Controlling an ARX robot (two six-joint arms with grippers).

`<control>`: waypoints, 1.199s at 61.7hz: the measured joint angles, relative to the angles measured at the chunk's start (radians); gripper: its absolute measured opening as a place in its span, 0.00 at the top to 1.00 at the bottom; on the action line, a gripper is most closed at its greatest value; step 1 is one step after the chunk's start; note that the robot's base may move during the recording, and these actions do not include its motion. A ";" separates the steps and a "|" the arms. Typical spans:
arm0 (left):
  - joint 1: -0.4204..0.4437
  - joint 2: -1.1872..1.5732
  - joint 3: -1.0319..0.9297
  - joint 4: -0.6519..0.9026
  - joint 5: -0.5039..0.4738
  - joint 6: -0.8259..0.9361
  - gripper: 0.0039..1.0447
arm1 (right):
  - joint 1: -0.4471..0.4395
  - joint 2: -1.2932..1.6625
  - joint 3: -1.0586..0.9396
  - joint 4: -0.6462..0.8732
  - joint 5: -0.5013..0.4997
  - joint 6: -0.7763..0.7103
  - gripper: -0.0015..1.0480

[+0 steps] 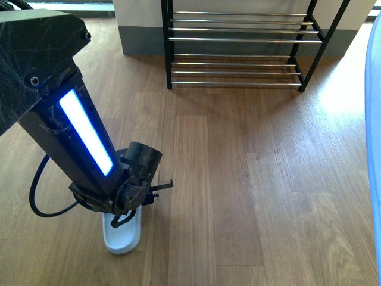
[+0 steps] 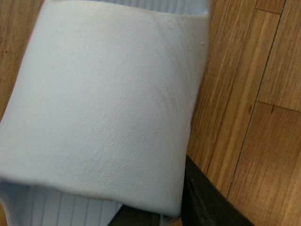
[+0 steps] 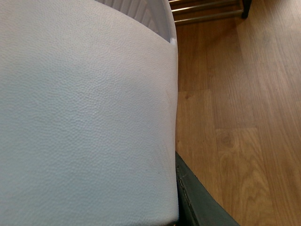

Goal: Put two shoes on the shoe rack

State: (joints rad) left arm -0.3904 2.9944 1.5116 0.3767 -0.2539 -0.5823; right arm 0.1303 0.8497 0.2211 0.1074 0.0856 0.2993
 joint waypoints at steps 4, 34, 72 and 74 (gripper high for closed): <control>0.002 -0.016 -0.024 0.010 0.005 0.002 0.99 | 0.000 0.000 0.000 0.000 0.000 0.000 0.99; 0.059 -0.459 -0.388 0.101 -0.070 0.112 0.99 | 0.000 0.000 0.000 0.000 0.000 0.000 0.99; 0.174 -1.298 -0.990 0.191 -0.053 0.243 0.99 | 0.000 0.000 0.000 0.000 0.000 0.000 0.99; 0.178 -1.335 -1.009 0.181 -0.055 0.252 0.99 | 0.000 0.000 0.000 0.000 0.000 0.000 0.99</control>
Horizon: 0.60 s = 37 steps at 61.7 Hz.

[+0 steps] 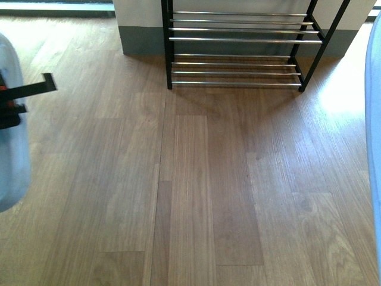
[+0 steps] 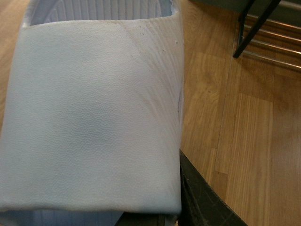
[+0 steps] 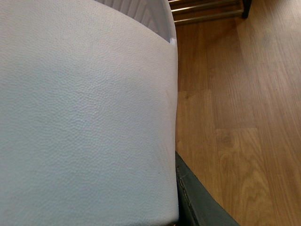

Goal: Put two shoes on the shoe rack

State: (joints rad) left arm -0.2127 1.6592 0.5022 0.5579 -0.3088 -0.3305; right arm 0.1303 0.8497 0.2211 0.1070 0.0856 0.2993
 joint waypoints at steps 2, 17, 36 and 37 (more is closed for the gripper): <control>-0.001 -0.058 -0.029 -0.022 -0.011 0.007 0.99 | 0.000 0.000 0.000 0.000 0.000 0.000 0.99; -0.024 -0.441 -0.135 -0.254 -0.063 0.054 0.99 | 0.000 0.000 0.000 0.000 0.000 0.000 0.99; -0.028 -0.547 -0.141 -0.282 -0.068 0.070 0.99 | 0.000 0.000 0.000 0.000 0.000 0.000 0.99; -0.028 -0.547 -0.141 -0.282 -0.068 0.070 0.99 | 0.000 0.000 0.000 0.000 0.000 0.000 0.99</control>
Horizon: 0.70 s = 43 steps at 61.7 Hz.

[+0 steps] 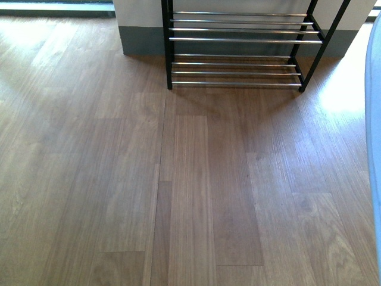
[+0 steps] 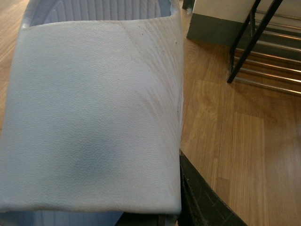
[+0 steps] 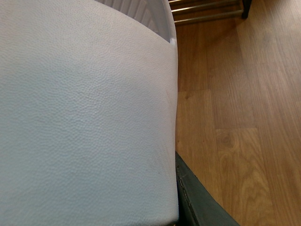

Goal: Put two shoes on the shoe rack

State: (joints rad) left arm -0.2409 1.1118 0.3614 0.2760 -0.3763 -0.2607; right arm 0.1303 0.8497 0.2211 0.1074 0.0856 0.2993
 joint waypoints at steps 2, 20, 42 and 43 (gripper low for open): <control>0.000 0.000 0.000 0.000 -0.001 0.002 0.99 | 0.000 0.000 0.000 0.000 0.000 0.000 0.99; 0.000 0.000 0.000 0.000 -0.002 0.002 0.99 | 0.000 0.000 0.000 0.000 0.000 0.000 0.99; 0.000 0.000 -0.001 0.000 -0.002 0.002 0.99 | 0.000 -0.001 0.000 0.000 0.000 0.000 0.99; 0.000 0.000 -0.001 0.000 -0.002 0.002 0.99 | 0.000 -0.001 0.000 0.000 0.000 0.000 0.99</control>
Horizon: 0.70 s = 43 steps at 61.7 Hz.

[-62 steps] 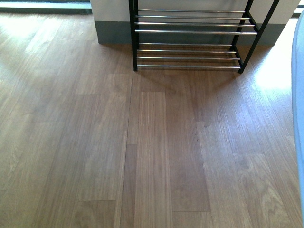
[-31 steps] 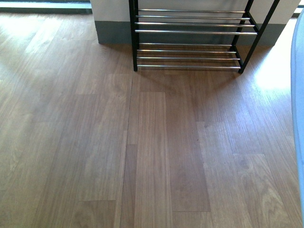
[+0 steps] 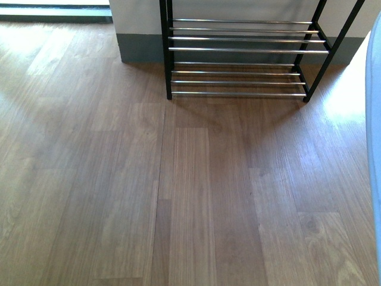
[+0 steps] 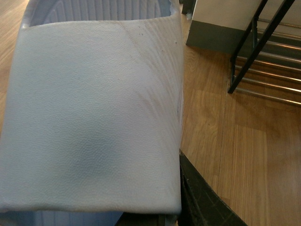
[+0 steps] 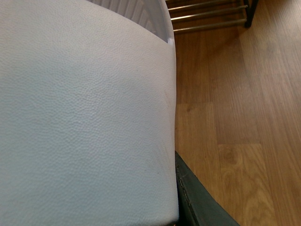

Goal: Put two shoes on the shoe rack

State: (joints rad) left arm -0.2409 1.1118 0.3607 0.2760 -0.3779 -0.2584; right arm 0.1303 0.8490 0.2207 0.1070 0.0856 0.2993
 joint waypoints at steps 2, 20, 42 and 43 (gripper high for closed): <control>0.000 0.000 0.000 0.000 0.000 0.000 0.99 | 0.000 0.000 0.000 0.000 0.000 0.000 0.99; 0.000 0.000 0.000 0.000 0.000 0.000 0.99 | 0.000 0.000 0.000 0.000 0.000 0.000 0.99; -0.002 0.002 0.000 0.000 0.002 0.000 0.99 | 0.000 0.000 0.000 0.000 0.000 0.000 0.99; -0.002 0.001 0.000 0.000 0.001 0.000 0.99 | 0.000 0.000 0.000 0.000 0.000 0.000 0.99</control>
State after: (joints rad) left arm -0.2428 1.1130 0.3607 0.2756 -0.3767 -0.2581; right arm 0.1303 0.8490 0.2211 0.1070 0.0853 0.2993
